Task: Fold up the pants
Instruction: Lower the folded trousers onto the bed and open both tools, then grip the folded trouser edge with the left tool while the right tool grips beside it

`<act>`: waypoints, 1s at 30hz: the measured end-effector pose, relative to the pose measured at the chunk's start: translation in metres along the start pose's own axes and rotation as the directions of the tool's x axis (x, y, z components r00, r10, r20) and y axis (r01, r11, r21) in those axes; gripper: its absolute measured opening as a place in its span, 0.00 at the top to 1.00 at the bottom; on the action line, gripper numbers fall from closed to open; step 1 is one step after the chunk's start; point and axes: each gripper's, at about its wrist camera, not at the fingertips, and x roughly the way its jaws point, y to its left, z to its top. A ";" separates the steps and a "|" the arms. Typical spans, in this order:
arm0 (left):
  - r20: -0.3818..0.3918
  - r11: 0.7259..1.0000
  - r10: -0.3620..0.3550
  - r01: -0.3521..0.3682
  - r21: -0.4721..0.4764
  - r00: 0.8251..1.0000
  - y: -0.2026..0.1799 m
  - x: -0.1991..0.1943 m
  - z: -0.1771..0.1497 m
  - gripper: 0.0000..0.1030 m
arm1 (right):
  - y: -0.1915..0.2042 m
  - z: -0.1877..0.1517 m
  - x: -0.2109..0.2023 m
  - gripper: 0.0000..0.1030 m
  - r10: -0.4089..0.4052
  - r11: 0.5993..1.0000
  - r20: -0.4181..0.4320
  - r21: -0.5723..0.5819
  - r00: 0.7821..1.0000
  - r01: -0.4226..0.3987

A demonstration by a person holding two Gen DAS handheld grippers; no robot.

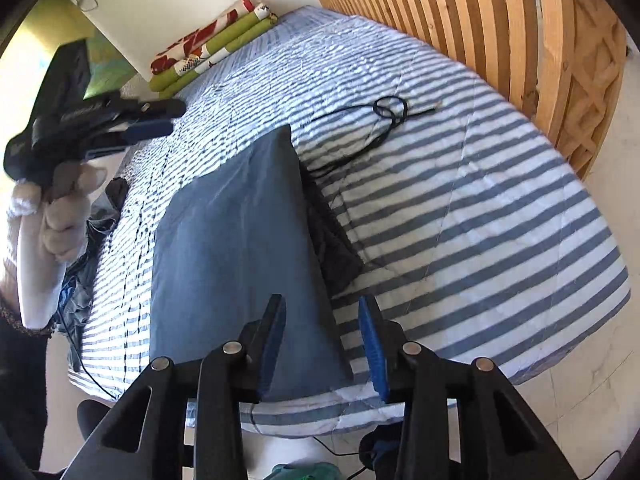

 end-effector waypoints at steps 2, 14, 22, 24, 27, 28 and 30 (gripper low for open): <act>0.005 1.000 0.000 0.000 -0.014 1.000 0.016 -0.016 -0.035 0.39 | 0.014 0.017 -0.004 0.66 0.004 0.999 0.044 -0.054 0.999 -0.002; -0.098 0.975 -0.044 0.021 -0.220 0.994 0.051 0.028 -0.185 0.43 | 0.092 0.068 0.116 0.67 0.012 0.953 -0.123 -0.299 0.992 -0.049; -0.059 0.939 0.026 -0.045 -0.341 0.998 0.109 0.010 -0.202 0.44 | 0.070 0.077 0.101 0.60 -0.061 0.949 -0.089 -0.314 0.994 0.030; -0.032 0.921 0.033 -0.043 -0.388 0.999 0.130 0.007 -0.193 0.44 | 0.063 0.079 0.085 0.55 -0.058 0.957 -0.067 -0.288 0.996 0.037; -0.019 0.893 0.003 -0.011 -0.450 1.000 0.158 0.018 -0.173 0.45 | 0.071 0.072 0.068 0.55 -0.005 0.959 -0.073 -0.283 0.997 -0.016; -0.015 0.884 -0.008 0.001 -0.468 1.000 0.165 0.023 -0.168 0.46 | 0.079 0.066 0.065 0.55 0.017 0.955 -0.078 -0.294 0.997 -0.039; -0.020 0.857 -0.054 0.036 -0.515 0.998 0.181 0.038 -0.157 0.56 | 0.105 0.047 0.062 0.55 0.073 0.936 -0.101 -0.336 0.992 -0.104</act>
